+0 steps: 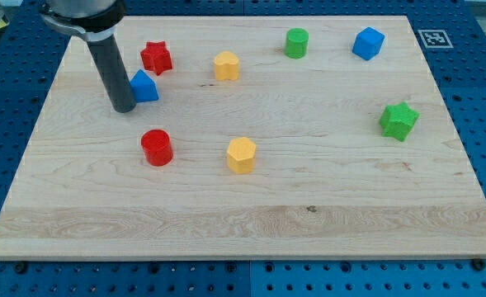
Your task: Move the blue triangle below the red star
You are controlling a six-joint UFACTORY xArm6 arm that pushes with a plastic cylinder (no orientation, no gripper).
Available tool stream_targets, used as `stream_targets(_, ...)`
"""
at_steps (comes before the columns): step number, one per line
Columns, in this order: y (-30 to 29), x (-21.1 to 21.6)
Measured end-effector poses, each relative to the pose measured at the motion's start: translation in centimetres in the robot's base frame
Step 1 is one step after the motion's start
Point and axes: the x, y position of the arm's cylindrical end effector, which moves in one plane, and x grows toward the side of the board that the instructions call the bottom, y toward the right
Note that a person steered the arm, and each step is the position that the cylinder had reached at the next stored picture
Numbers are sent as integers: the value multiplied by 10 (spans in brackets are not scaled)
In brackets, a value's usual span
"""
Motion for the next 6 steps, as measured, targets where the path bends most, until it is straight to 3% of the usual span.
stream_targets(3,0,-12)
stream_targets(4,17,17)
stream_targets(6,59,3)
